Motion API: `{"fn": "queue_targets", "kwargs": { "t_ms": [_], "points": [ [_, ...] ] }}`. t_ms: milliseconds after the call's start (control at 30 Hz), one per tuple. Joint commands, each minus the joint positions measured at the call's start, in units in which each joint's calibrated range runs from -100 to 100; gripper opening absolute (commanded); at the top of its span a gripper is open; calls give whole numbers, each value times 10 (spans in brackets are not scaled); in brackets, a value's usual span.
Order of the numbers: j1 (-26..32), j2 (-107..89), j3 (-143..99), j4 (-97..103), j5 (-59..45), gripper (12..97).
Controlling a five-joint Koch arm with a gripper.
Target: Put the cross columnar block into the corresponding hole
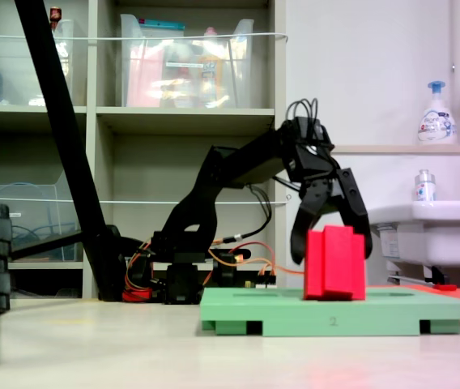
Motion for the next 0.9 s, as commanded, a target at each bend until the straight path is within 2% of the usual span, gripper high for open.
{"fn": "queue_targets", "kwargs": {
  "t_ms": [0,567,867],
  "points": [
    [-4,-1,32,78,-23,387],
    [-2,-27,31,-16,49,388],
    [-4,-26,31,-29,50,387]
  ]
}}
